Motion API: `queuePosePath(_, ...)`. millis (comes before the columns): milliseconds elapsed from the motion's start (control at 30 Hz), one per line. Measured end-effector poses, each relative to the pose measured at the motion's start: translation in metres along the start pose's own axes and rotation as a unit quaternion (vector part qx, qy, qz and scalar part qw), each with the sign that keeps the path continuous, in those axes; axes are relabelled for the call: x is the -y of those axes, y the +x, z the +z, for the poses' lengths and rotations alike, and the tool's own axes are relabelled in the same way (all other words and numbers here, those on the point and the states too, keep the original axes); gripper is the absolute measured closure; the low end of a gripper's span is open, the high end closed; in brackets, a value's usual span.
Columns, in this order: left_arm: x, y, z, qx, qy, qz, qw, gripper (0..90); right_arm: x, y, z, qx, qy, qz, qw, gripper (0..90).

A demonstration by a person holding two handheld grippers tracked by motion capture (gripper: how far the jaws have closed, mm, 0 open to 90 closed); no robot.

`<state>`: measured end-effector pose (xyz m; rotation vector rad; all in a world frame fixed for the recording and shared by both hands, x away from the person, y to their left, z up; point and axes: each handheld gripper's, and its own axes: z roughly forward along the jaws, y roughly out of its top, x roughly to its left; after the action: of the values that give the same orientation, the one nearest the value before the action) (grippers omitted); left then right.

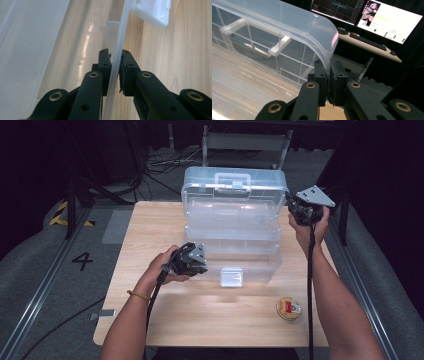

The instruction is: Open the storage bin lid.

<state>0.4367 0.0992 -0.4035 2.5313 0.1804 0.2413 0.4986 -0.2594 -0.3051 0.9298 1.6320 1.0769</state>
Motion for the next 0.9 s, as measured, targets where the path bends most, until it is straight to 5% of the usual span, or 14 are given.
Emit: queuePosePath(900,0.007,0.0,-0.001,-0.001,-0.022,-0.007,0.9997,81.3,-0.015,-0.012,0.029,-0.022,0.035,0.03,0.9987,85.6)
